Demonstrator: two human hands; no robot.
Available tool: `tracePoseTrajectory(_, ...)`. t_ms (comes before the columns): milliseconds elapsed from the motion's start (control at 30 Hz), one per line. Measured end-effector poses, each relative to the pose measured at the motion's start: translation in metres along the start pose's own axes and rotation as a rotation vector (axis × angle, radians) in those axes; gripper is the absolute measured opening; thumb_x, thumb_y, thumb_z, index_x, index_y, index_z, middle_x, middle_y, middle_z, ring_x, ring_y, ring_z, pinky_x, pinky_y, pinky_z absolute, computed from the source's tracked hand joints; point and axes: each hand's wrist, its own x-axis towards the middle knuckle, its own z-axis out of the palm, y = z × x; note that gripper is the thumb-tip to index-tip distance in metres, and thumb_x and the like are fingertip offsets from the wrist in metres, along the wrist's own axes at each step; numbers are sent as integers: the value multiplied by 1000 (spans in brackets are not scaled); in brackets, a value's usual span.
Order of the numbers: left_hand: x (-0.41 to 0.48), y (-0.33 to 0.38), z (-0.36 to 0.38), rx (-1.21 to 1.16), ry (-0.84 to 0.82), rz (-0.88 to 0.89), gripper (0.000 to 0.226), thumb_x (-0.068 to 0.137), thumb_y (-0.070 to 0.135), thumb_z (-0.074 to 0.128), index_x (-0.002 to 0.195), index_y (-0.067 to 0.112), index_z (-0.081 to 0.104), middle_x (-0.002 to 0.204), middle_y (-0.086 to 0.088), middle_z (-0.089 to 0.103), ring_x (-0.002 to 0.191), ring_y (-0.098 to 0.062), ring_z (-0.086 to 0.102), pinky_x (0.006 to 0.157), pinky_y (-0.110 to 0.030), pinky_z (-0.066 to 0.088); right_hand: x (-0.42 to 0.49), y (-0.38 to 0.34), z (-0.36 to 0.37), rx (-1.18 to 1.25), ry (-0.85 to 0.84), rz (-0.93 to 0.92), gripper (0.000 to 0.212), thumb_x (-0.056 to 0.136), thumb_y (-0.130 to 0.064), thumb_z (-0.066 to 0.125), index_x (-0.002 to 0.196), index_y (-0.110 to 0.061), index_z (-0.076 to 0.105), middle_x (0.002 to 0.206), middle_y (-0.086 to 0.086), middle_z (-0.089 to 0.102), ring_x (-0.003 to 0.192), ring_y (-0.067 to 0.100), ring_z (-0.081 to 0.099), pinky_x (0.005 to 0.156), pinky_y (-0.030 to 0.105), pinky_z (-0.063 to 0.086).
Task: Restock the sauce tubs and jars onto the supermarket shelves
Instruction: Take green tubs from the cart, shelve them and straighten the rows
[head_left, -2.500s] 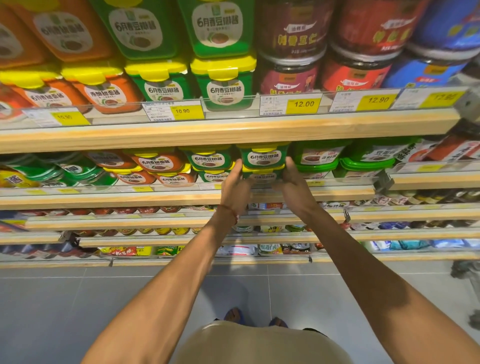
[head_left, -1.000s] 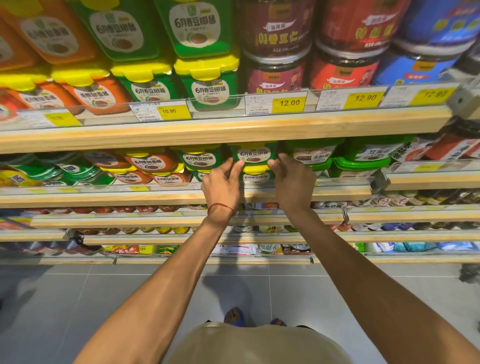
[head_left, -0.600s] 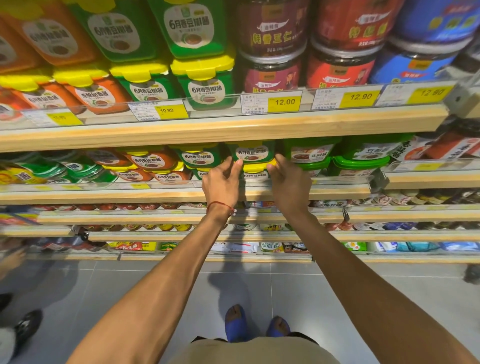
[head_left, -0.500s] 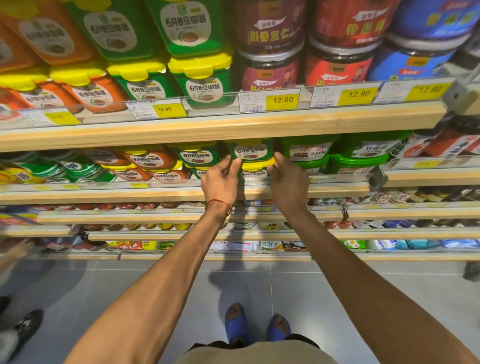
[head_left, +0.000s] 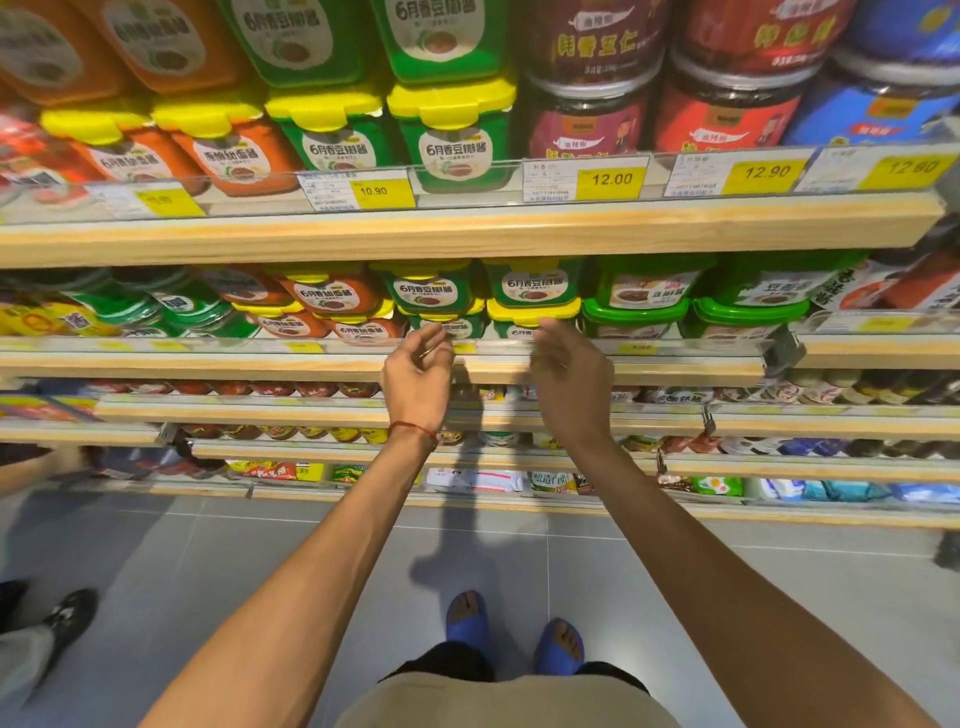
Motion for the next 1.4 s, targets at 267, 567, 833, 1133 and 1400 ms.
tracePoseTrajectory(267,36,-5,-29,85,-92,-5,69,87,42,65,150,20,47,137,0,62,126,-17,57,111,-42,46,-5,-21,51,159,-215,128,62,99,3,54,157,-15,39,152,-1,51,141,12,46,115,35,42)
tracePoseTrajectory(567,65,-15,-44,48,-402,155,63,96,57,51,144,17,45,122,5,69,115,-15,63,100,-44,50,17,-24,94,111,-195,177,58,102,-6,56,155,-14,34,137,-5,52,127,11,50,102,25,39)
tracePoseTrajectory(833,76,-26,-55,104,-338,223,67,91,72,40,130,21,57,120,-2,68,113,-22,61,101,-53,46,32,-9,110,316,-163,209,94,81,-42,81,156,-9,35,155,13,45,137,28,50,109,42,46)
tracePoseTrajectory(1133,74,-25,-59,128,-350,235,68,92,59,43,147,19,49,97,2,67,99,-17,62,95,-42,50,30,-2,108,268,-191,148,91,77,-34,64,159,-17,31,158,4,45,147,21,42,123,49,32)
tracePoseTrajectory(1400,75,-13,-58,124,-270,175,52,98,49,54,134,12,61,92,4,64,91,-20,56,92,-38,47,27,-11,102,63,-86,118,83,90,-60,61,158,-18,37,144,2,58,132,17,54,114,45,43)
